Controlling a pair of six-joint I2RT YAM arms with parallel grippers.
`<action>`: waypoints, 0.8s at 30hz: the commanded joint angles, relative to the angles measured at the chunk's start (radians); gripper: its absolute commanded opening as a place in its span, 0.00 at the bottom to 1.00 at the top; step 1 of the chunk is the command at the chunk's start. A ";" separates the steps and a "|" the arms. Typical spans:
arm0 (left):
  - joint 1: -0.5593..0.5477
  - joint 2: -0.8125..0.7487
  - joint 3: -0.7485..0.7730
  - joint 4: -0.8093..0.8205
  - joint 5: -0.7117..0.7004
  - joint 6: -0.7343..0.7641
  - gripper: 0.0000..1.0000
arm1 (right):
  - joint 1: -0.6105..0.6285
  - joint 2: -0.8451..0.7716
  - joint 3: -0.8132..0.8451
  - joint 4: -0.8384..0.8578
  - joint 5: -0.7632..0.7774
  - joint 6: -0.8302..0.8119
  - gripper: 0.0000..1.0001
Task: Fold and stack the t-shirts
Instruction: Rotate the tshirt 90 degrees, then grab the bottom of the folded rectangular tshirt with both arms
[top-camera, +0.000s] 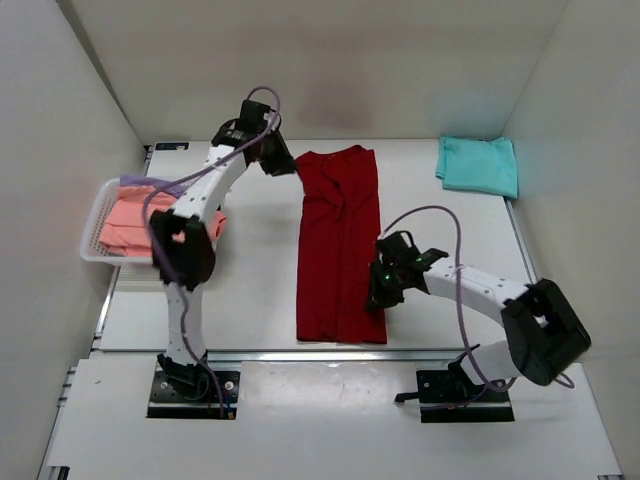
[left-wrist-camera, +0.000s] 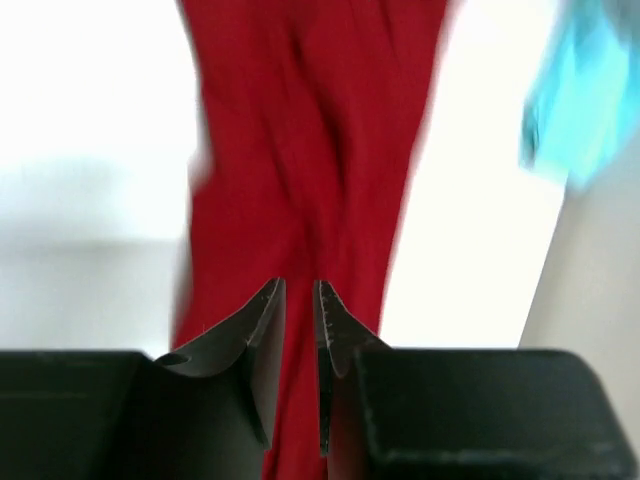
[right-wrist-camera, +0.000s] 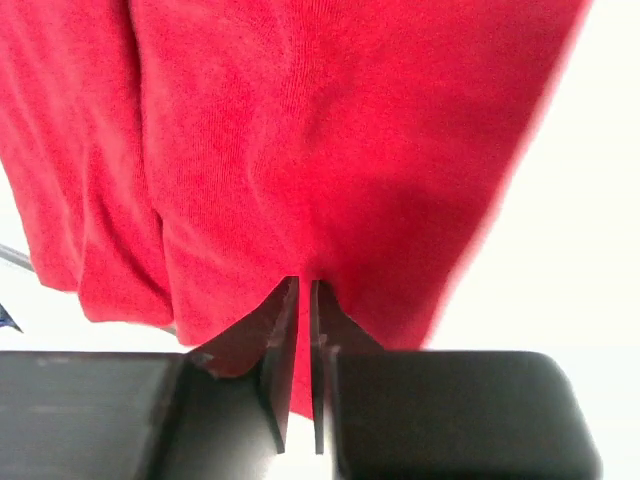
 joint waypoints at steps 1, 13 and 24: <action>-0.140 -0.420 -0.338 -0.054 0.004 0.137 0.29 | -0.055 -0.137 0.066 -0.104 0.065 -0.114 0.11; -0.326 -1.016 -1.506 0.127 -0.022 0.045 0.40 | -0.046 -0.244 -0.044 -0.114 0.031 -0.029 0.27; -0.404 -0.989 -1.564 0.302 0.015 -0.072 0.50 | -0.034 -0.263 -0.180 -0.057 -0.006 0.038 0.41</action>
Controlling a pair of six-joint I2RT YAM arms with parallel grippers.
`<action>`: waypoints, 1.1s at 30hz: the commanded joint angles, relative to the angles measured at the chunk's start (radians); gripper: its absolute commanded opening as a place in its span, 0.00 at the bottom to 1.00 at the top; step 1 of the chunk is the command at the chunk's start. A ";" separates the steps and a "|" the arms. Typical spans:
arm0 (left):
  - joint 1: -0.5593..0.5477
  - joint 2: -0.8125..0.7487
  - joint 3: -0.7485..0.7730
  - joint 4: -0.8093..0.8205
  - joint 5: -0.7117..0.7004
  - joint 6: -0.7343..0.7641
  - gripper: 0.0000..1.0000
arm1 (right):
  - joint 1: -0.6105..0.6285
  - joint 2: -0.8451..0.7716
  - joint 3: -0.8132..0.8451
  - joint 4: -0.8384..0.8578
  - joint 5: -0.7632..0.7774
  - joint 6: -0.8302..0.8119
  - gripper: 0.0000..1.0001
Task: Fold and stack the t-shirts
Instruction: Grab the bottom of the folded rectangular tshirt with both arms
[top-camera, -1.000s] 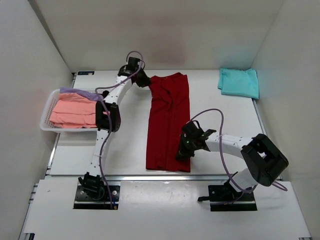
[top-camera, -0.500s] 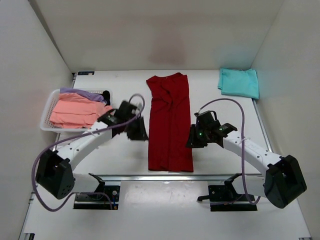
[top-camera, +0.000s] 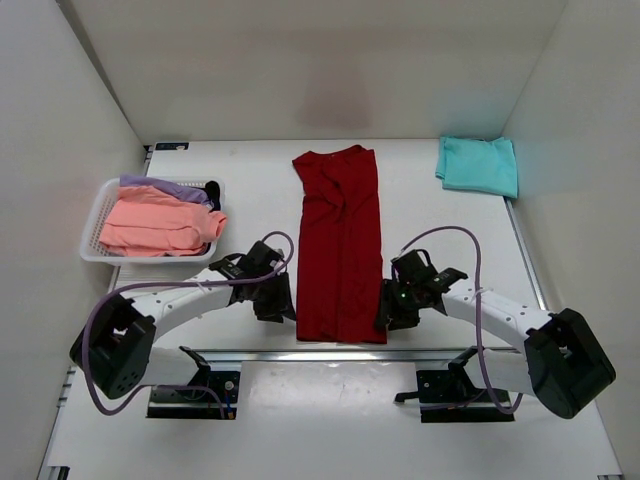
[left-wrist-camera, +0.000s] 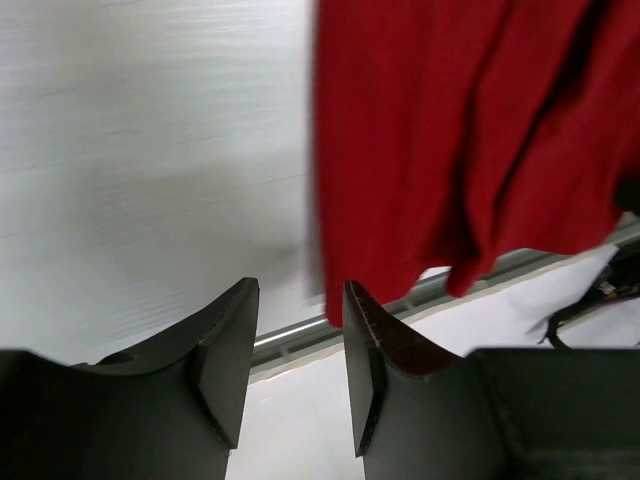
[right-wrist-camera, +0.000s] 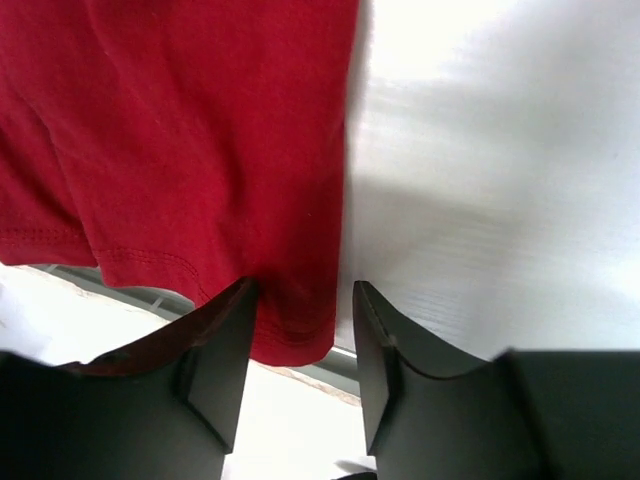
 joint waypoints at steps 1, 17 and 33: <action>-0.037 -0.013 0.000 0.090 0.014 -0.055 0.51 | 0.004 -0.033 -0.024 0.043 -0.027 0.035 0.42; -0.152 0.096 -0.104 0.204 0.042 -0.140 0.07 | 0.067 0.021 -0.101 0.115 -0.139 0.073 0.00; -0.045 -0.041 -0.040 -0.020 0.119 -0.052 0.00 | -0.031 0.030 0.025 -0.094 -0.372 -0.079 0.00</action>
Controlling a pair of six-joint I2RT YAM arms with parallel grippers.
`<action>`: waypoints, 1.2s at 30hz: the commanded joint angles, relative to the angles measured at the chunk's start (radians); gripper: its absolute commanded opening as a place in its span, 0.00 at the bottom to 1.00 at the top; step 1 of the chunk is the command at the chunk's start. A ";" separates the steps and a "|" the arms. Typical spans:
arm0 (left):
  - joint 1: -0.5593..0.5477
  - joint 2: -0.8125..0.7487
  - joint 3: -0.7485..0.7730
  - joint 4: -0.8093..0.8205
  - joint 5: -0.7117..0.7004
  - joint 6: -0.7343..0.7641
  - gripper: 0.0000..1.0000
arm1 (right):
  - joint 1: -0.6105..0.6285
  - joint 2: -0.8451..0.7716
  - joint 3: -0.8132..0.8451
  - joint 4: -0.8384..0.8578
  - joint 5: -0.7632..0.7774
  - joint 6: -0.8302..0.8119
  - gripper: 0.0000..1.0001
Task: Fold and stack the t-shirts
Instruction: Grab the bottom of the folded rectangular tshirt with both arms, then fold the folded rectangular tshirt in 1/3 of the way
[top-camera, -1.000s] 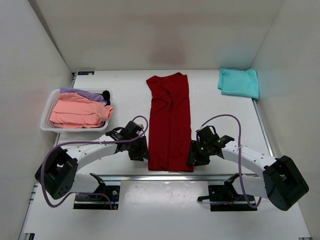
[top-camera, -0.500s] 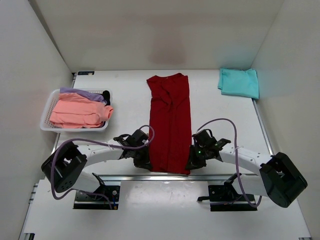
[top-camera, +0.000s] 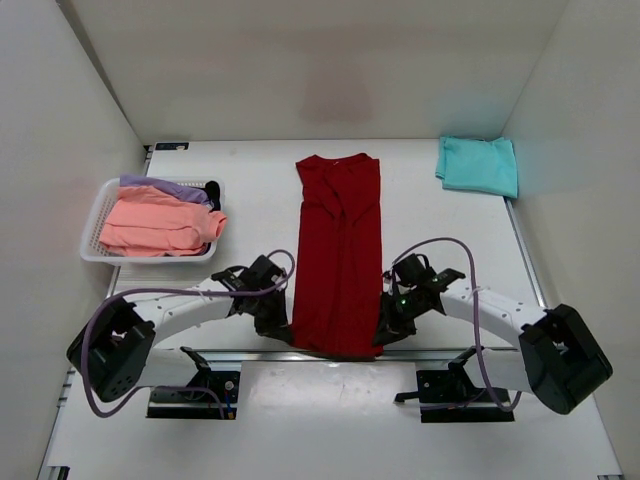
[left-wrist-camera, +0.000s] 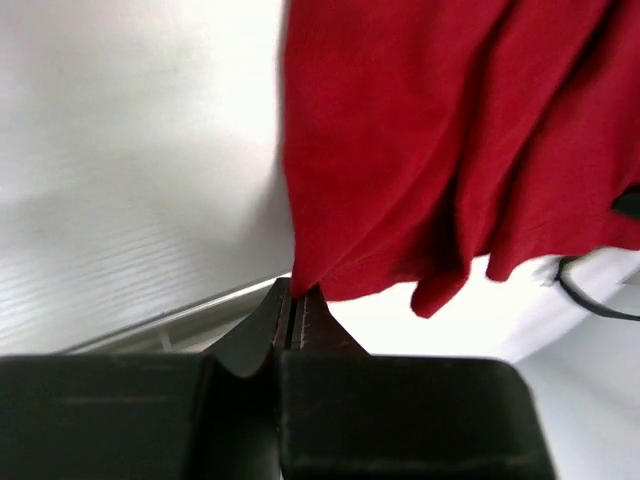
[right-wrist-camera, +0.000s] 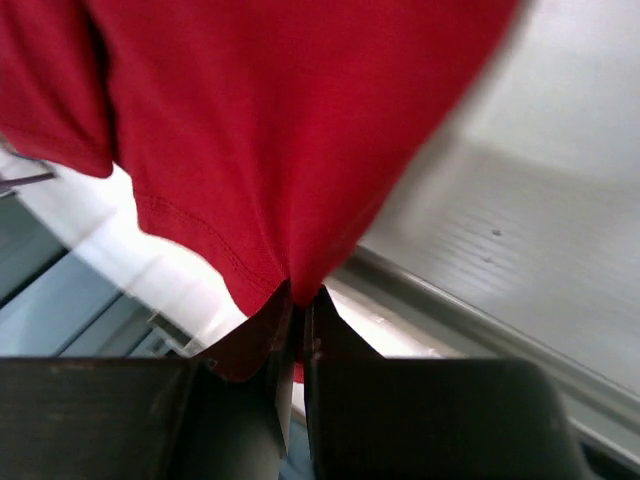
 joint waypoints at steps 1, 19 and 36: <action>0.086 0.004 0.115 -0.085 0.018 0.077 0.00 | -0.054 0.044 0.119 -0.076 -0.070 -0.098 0.00; 0.410 0.721 1.130 -0.298 0.049 0.244 0.27 | -0.436 0.776 1.128 -0.378 -0.069 -0.353 0.07; 0.413 0.498 0.676 -0.128 0.028 0.178 0.55 | -0.447 0.537 0.714 -0.142 0.083 -0.284 0.52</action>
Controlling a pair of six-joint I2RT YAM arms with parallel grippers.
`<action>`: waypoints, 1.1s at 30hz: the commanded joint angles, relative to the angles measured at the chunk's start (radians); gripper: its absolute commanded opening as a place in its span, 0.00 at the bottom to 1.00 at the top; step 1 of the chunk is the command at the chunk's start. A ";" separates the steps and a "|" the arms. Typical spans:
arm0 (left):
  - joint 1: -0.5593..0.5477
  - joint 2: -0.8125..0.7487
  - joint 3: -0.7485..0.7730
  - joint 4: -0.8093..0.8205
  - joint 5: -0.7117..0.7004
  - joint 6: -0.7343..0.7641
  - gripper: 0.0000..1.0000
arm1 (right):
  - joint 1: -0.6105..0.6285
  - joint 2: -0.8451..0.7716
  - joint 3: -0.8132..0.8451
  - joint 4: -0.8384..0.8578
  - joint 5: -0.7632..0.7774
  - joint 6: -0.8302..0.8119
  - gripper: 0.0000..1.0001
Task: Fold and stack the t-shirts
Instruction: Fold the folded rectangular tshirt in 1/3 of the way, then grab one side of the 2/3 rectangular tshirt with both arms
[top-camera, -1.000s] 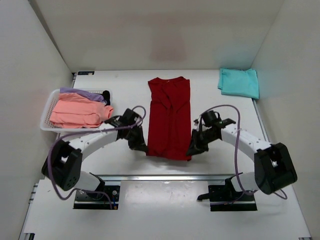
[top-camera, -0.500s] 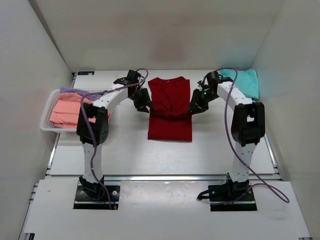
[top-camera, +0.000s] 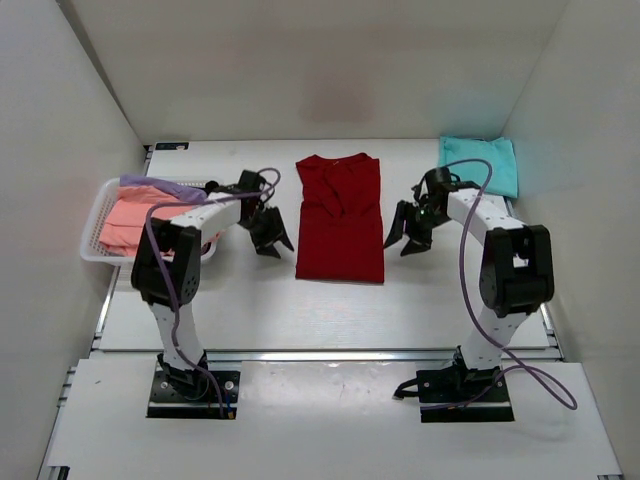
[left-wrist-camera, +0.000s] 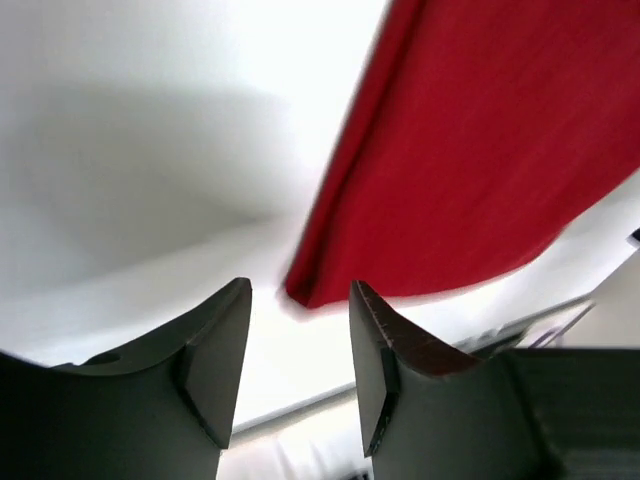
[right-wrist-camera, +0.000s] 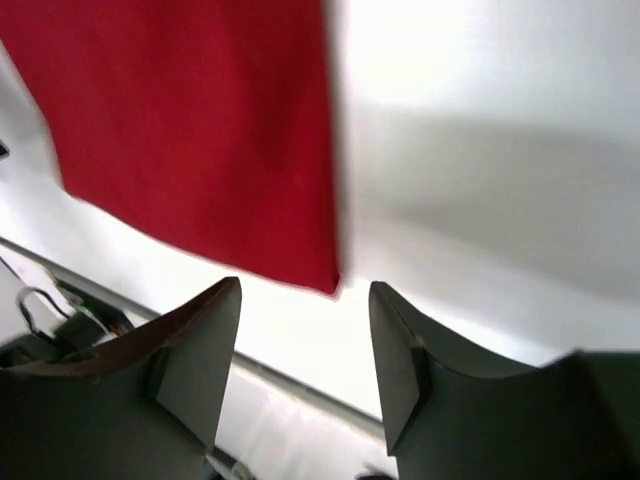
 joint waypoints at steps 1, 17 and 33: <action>-0.058 -0.174 -0.174 0.113 -0.039 -0.057 0.55 | 0.028 -0.091 -0.132 0.093 0.020 0.020 0.53; -0.177 -0.113 -0.311 0.394 -0.173 -0.236 0.53 | 0.134 -0.092 -0.405 0.353 -0.030 0.158 0.53; -0.240 -0.453 -0.616 0.235 -0.067 -0.141 0.00 | 0.347 -0.391 -0.622 0.257 -0.070 0.213 0.00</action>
